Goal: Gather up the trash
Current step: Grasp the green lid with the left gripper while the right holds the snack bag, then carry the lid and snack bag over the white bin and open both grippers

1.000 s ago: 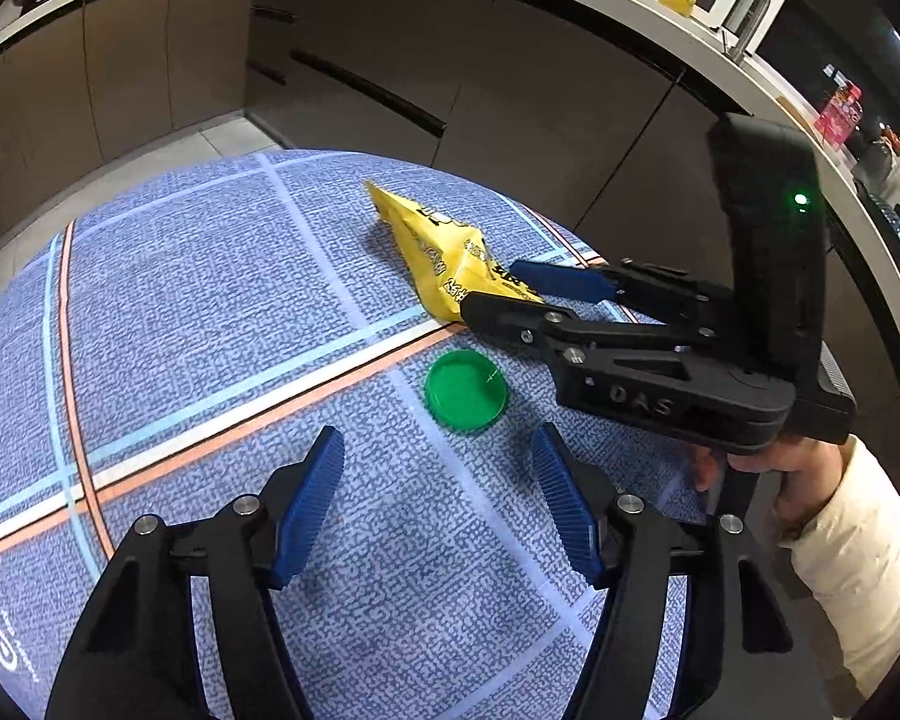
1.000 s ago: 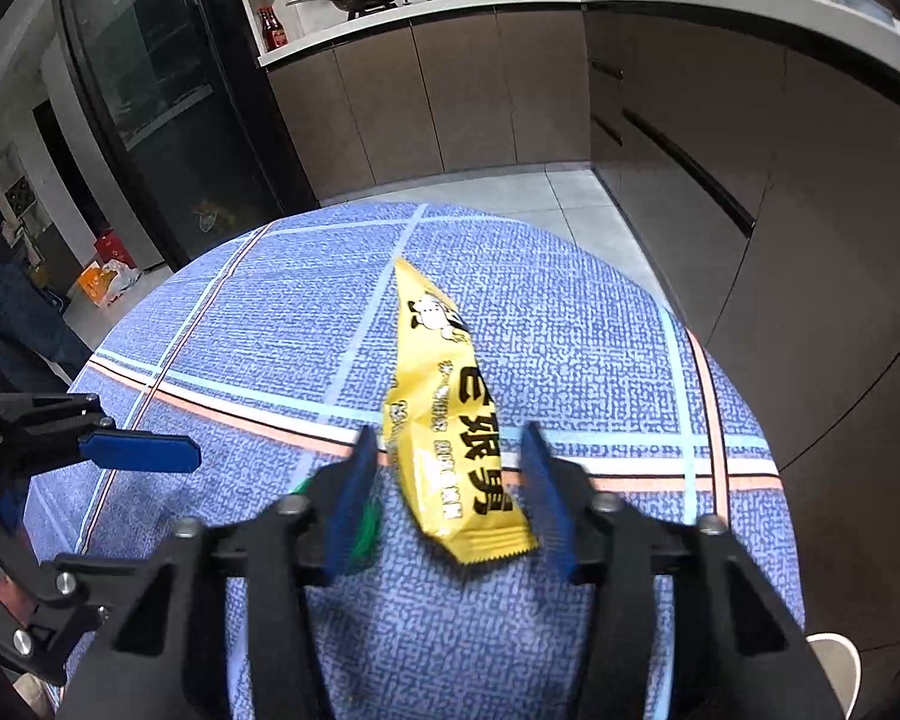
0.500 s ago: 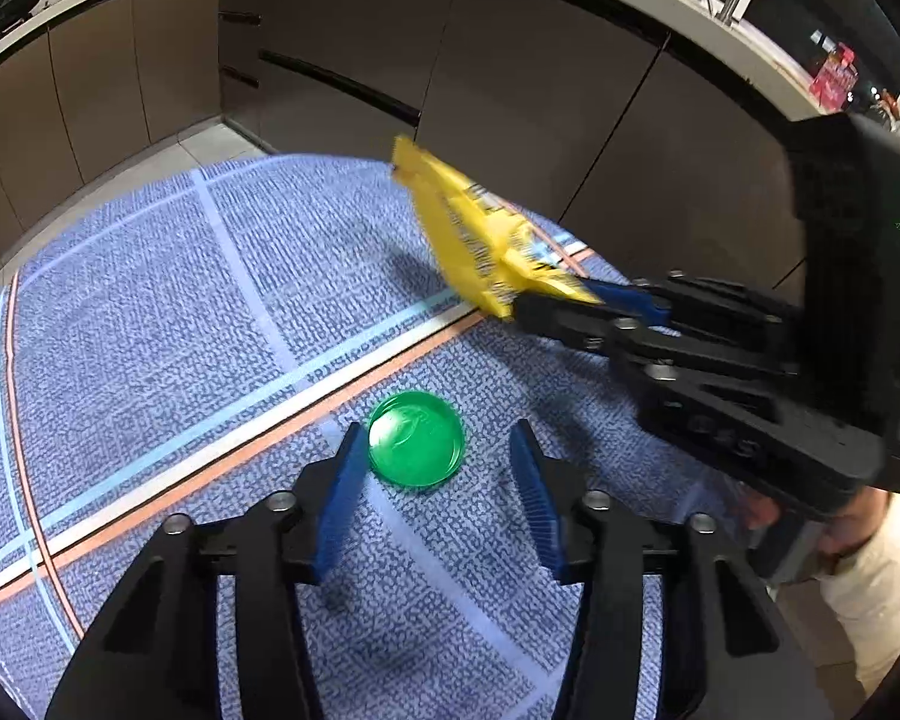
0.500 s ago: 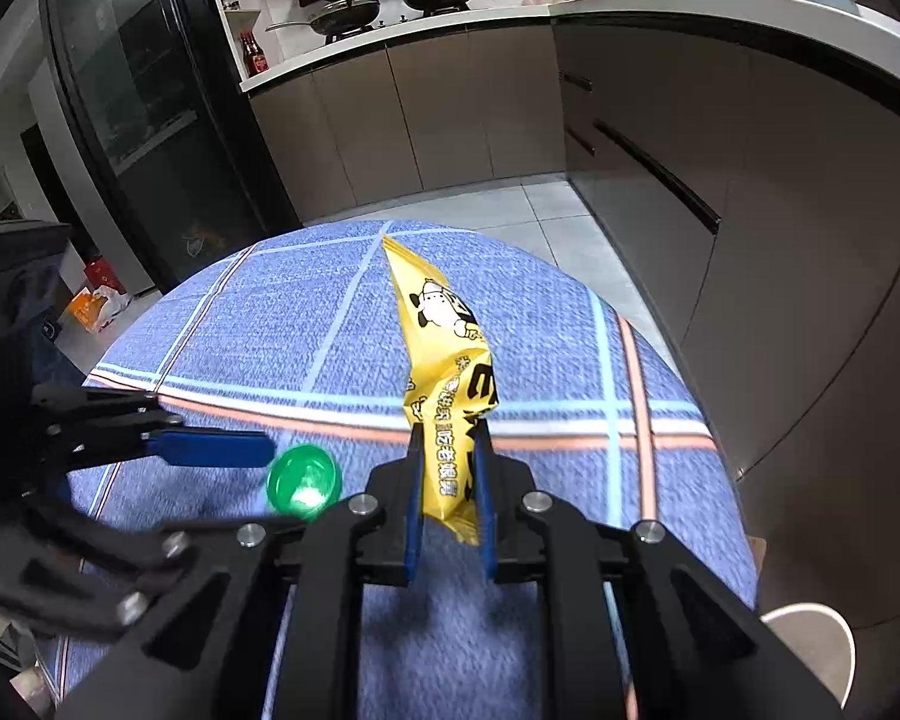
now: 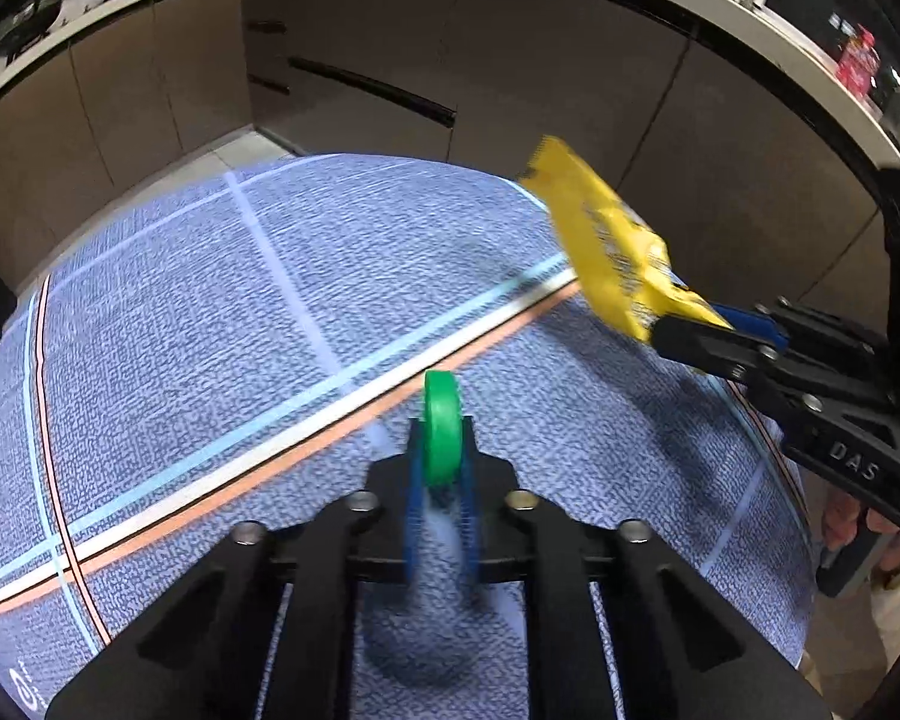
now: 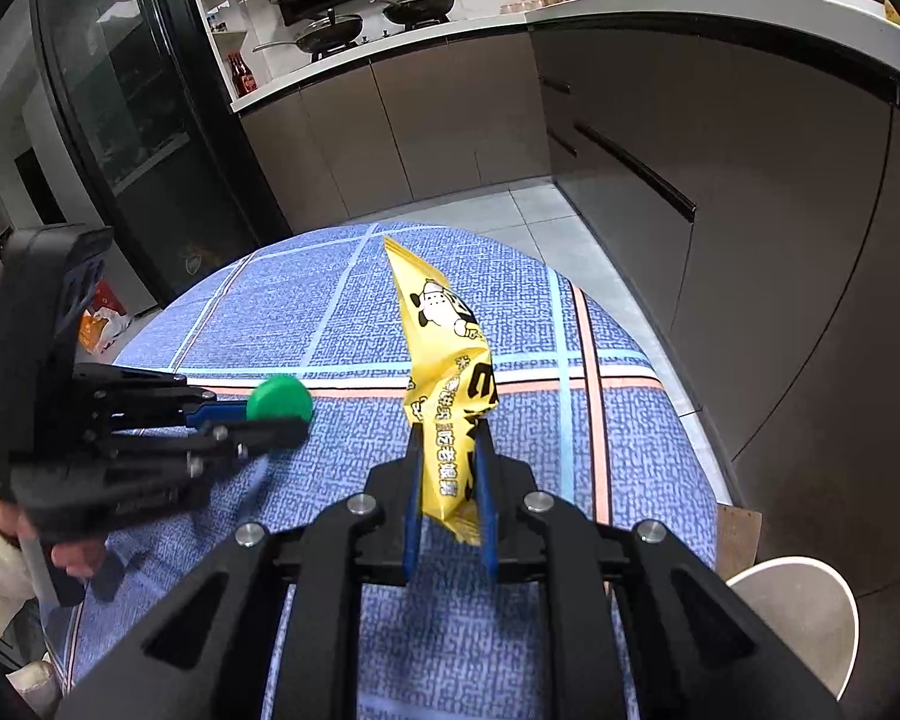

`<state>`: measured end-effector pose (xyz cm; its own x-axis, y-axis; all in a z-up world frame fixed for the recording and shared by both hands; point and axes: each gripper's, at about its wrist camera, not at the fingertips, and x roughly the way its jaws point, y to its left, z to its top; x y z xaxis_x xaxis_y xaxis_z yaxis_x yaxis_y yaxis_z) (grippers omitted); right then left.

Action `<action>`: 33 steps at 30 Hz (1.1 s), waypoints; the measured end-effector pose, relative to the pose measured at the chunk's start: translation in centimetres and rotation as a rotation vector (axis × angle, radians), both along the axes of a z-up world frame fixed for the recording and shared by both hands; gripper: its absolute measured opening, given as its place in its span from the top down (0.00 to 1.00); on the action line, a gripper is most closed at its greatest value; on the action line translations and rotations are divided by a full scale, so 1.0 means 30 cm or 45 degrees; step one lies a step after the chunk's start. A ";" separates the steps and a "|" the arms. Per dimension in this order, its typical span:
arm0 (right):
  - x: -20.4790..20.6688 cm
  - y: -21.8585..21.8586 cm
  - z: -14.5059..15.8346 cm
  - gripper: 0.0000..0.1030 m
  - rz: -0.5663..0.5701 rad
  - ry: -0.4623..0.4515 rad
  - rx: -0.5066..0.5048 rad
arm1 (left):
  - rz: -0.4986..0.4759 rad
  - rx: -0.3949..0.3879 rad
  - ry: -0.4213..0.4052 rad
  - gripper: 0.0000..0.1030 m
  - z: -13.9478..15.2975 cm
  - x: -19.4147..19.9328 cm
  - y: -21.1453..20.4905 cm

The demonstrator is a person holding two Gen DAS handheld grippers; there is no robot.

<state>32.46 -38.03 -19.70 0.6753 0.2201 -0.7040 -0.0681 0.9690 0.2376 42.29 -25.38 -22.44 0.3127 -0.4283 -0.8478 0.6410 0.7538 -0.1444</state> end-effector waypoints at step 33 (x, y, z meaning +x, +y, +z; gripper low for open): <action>-0.631 -0.485 -0.074 0.82 -0.492 0.020 0.076 | -0.434 -0.107 0.013 0.93 0.110 -0.455 -0.563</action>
<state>13.52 -52.56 -21.92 0.7058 -0.0077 -0.7083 0.3033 0.9070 0.2923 28.65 -42.26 -19.13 0.1311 -0.5748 -0.8078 0.8521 0.4817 -0.2045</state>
